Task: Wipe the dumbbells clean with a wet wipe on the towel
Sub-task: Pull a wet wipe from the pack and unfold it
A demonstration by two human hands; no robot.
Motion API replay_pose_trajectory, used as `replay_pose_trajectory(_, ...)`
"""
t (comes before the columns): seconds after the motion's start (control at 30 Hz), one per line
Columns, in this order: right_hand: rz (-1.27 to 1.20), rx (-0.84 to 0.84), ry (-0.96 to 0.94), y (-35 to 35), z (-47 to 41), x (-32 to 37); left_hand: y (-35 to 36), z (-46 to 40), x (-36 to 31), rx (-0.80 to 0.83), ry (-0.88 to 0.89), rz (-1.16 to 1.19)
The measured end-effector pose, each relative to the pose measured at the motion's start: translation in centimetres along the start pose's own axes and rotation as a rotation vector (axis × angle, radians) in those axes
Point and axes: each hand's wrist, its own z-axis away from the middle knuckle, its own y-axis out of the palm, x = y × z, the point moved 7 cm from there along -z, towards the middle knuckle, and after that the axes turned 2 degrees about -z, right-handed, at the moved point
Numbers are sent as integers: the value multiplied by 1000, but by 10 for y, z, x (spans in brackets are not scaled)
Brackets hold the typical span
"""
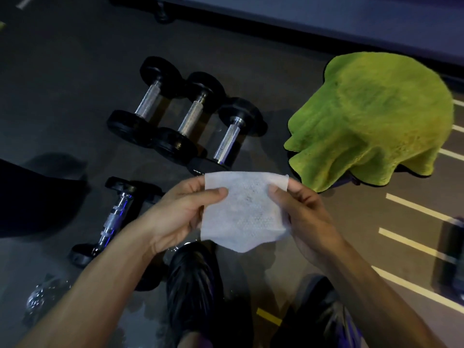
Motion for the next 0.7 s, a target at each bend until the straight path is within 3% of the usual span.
replay_pose_trajectory(0.13,-39,119,-51,-2,0,23,2,6,-27,-10,252,-81)
replay_pose_trajectory(0.23,-71,255,-96,-4,2,46,6,25,-63,24,550,-380)
replay_pose_trajectory(0.3,148,287,-163,-7,4,58,5,32,-71,52,621,-615)
replay_pose_trajectory(0.37,357,271,-201,-8,4,63,2,32,-73,10,622,-742)
replay_pose_trajectory(0.57,486,196,-327,4,13,69,0,34,-66,-25,594,-724)
replay_pose_trajectory(0.7,544,314,-424,17,19,71,6,38,-57,126,478,-437)
